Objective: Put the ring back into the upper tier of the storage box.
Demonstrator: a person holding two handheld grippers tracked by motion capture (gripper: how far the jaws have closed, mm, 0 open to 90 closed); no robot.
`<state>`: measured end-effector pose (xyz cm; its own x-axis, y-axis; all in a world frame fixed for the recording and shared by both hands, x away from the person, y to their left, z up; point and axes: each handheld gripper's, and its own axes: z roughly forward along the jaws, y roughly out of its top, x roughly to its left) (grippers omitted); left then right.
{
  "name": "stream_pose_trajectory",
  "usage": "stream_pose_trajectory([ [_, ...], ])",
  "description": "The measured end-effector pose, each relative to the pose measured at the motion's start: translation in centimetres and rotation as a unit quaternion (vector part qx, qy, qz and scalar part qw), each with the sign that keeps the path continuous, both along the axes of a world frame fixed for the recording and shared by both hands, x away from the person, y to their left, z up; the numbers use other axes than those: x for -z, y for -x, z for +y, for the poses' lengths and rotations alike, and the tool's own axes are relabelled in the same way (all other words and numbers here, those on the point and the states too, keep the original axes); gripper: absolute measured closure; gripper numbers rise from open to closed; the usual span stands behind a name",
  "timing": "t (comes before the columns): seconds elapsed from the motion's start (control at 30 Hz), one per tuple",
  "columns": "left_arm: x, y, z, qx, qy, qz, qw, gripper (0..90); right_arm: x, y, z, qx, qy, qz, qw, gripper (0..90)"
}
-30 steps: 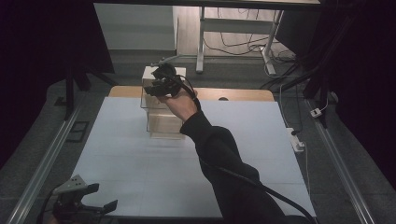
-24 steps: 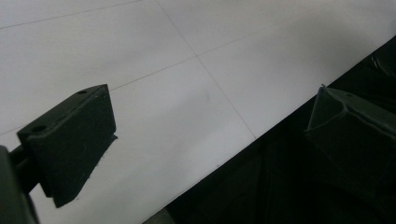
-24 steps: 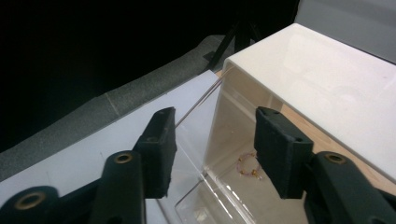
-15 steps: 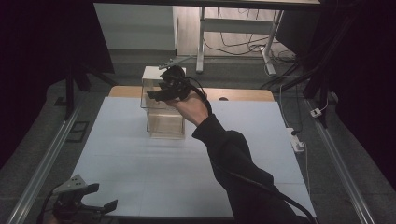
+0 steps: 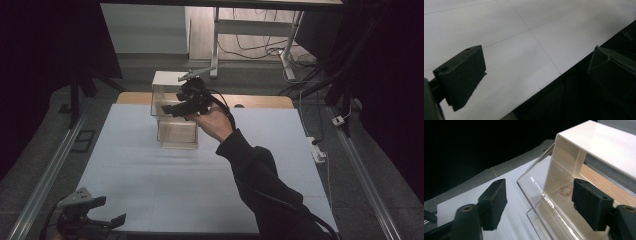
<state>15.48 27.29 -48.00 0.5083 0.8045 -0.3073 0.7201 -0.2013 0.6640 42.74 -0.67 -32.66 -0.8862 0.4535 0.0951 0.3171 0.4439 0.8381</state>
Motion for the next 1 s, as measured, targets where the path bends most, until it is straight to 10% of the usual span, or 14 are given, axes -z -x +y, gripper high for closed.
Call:
stream_pose_trajectory([
  [1.0,0.0,-0.1,0.0,0.0,0.001,0.003,1.0,0.9,1.7,1.9,-5.2,-0.006,-0.003,0.005,1.0,2.9],
])
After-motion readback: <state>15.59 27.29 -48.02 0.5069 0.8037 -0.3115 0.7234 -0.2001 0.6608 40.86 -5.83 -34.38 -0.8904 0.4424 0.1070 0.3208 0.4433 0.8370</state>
